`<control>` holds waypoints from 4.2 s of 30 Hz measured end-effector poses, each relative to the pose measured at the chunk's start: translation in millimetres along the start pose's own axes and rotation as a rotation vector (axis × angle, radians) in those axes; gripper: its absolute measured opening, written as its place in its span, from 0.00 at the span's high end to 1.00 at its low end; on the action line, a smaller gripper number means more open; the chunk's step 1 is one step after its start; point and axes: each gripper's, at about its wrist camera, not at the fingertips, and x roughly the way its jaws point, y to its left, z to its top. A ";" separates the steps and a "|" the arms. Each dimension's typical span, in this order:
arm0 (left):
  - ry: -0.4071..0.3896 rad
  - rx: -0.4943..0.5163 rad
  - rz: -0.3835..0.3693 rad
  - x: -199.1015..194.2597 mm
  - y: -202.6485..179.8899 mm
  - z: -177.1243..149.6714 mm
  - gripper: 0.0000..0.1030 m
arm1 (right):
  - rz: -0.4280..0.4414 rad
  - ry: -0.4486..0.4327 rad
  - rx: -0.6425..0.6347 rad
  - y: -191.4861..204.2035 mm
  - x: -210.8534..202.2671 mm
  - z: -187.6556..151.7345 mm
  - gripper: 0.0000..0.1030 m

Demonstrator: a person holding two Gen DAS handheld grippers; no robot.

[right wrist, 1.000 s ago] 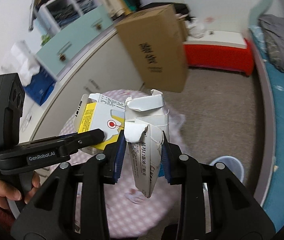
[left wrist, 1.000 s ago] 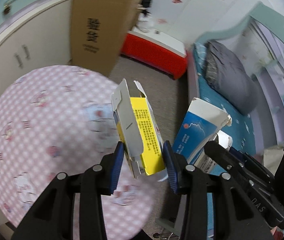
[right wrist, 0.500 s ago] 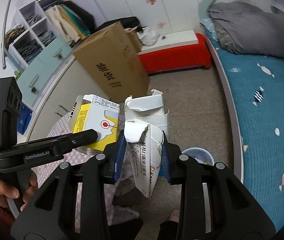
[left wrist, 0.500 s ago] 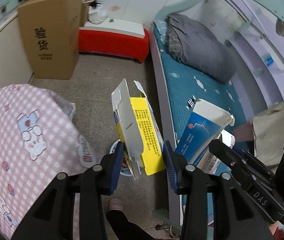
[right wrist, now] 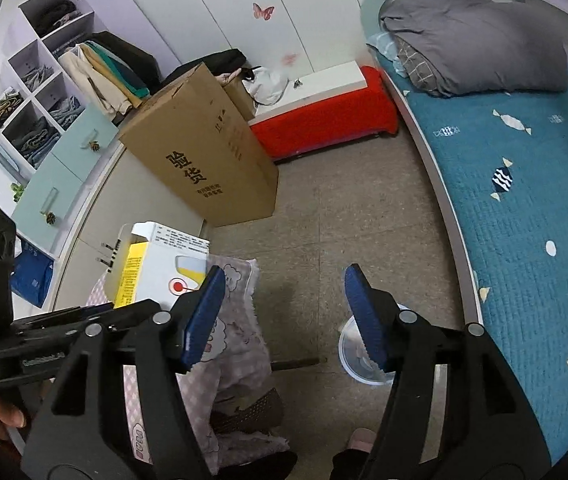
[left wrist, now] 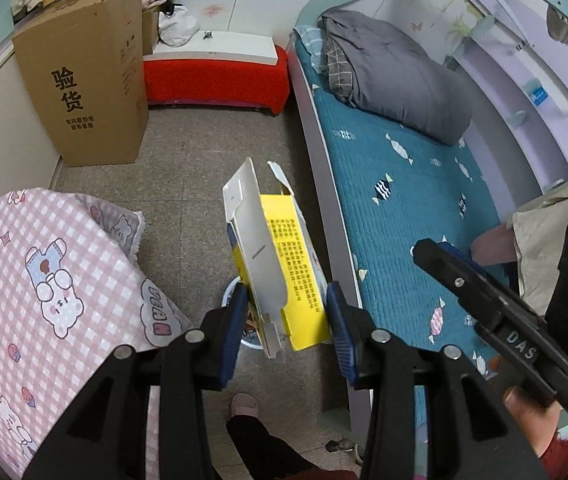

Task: Collect trash

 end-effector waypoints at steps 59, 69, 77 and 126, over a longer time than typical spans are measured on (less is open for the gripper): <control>-0.450 0.107 0.153 -258.1 17.2 -159.6 0.13 | -0.130 -0.355 -0.128 163.2 -208.1 -136.2 0.24; -0.548 0.193 0.164 -334.7 28.4 -242.9 0.09 | -0.202 -0.471 -0.132 225.2 -274.2 -218.5 0.16; -0.610 0.208 0.134 -367.0 27.6 -274.9 0.09 | -0.265 -0.519 -0.168 249.1 -305.6 -247.8 0.11; -0.699 0.258 0.166 -384.5 17.0 -294.1 0.09 | -0.283 -0.550 -0.182 259.1 -307.0 -264.6 0.07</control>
